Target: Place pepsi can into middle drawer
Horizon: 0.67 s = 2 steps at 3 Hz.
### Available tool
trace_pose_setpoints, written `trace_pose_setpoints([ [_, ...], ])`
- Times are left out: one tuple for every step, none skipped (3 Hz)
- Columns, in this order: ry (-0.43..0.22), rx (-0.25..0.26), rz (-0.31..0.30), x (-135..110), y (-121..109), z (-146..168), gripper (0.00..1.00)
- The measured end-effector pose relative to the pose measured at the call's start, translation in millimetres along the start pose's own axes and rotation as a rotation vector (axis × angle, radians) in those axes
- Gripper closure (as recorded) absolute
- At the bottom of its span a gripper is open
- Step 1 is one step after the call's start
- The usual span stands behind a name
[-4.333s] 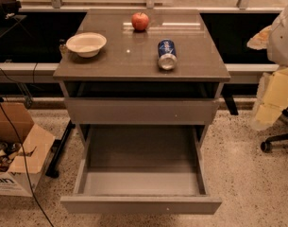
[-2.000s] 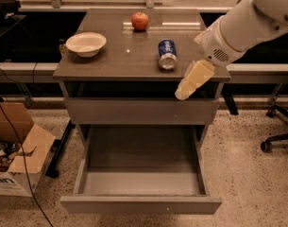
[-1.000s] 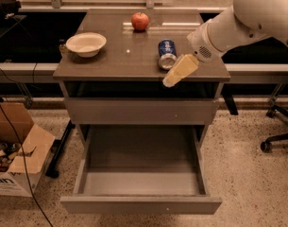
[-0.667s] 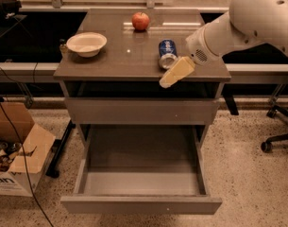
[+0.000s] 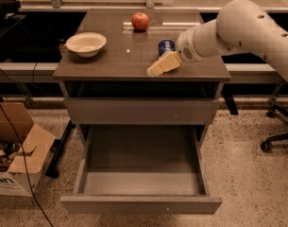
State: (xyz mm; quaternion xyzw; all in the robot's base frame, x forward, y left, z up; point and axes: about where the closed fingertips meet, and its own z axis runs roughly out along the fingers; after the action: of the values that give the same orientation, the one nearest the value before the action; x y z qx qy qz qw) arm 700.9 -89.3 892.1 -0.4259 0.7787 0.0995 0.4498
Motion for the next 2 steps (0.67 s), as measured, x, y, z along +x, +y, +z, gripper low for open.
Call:
trace_pose_setpoints([
  [-0.083,0.021,0.079,-5.4,-20.1,29.2,0.00],
  [-0.110,0.021,0.123,-4.1,-31.1,48.3,0.00],
])
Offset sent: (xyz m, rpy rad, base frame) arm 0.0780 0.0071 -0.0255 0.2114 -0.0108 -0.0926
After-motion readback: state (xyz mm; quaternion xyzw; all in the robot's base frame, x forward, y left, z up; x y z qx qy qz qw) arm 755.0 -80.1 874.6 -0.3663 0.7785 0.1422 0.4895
